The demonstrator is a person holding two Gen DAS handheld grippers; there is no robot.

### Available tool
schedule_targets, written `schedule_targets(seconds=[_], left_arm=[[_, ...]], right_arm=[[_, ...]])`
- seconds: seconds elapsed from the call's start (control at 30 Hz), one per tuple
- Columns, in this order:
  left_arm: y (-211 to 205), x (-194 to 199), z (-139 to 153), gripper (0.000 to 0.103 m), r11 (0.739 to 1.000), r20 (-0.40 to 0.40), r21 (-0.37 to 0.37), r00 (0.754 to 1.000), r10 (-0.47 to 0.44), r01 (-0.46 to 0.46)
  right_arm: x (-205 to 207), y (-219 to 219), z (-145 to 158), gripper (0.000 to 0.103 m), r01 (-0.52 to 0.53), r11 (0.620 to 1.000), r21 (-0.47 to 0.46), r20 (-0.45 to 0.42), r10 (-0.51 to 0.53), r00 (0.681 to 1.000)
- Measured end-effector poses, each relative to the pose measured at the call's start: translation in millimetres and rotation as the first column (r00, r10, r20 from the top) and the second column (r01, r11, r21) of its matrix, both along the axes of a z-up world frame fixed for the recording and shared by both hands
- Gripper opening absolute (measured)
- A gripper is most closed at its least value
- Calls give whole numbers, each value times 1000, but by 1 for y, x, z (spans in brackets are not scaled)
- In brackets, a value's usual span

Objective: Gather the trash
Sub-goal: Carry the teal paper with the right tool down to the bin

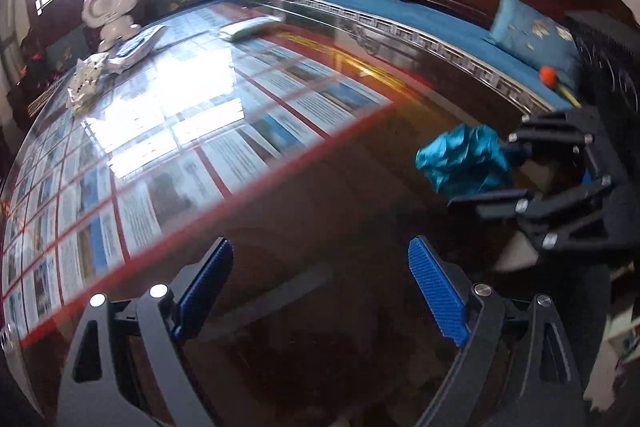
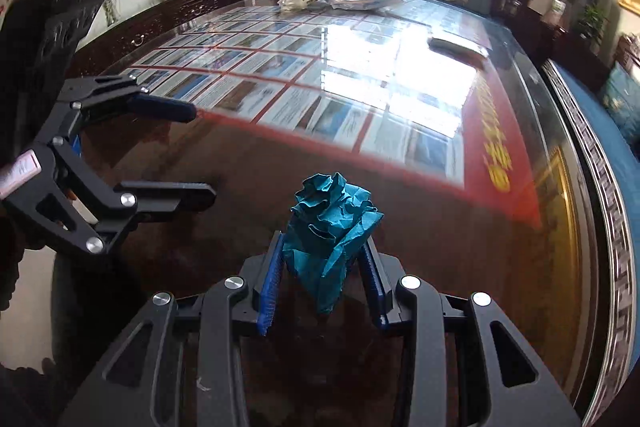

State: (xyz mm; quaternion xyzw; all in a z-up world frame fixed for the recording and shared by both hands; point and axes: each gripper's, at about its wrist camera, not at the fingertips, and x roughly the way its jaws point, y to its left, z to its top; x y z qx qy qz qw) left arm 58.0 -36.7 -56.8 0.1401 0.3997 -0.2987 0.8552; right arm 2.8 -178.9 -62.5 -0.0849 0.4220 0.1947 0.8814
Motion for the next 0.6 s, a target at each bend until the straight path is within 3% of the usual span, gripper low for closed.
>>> schedule_targets(seconds=[0.17,0.33,0.43,0.6], left_arm=[[0,-78,-7,89,997,12,4,997,-76,76],[-5,-147,-30,89,987,-25,5,987,-160,160],[-7,-172,-57,89,981,-70,23,979,-190,192],[-9,-191,-120,89,979,-210,65,962,-175,193]], right_arm=[[-80,3,-7,37,-18,1000,8,-14,18,1000],[-145,9,-30,37,-11,1000,17,-53,12,999],[-167,12,-55,37,-1,1000,10,-107,2,994],[-181,14,-106,37,22,1000,-2,-221,-22,975]])
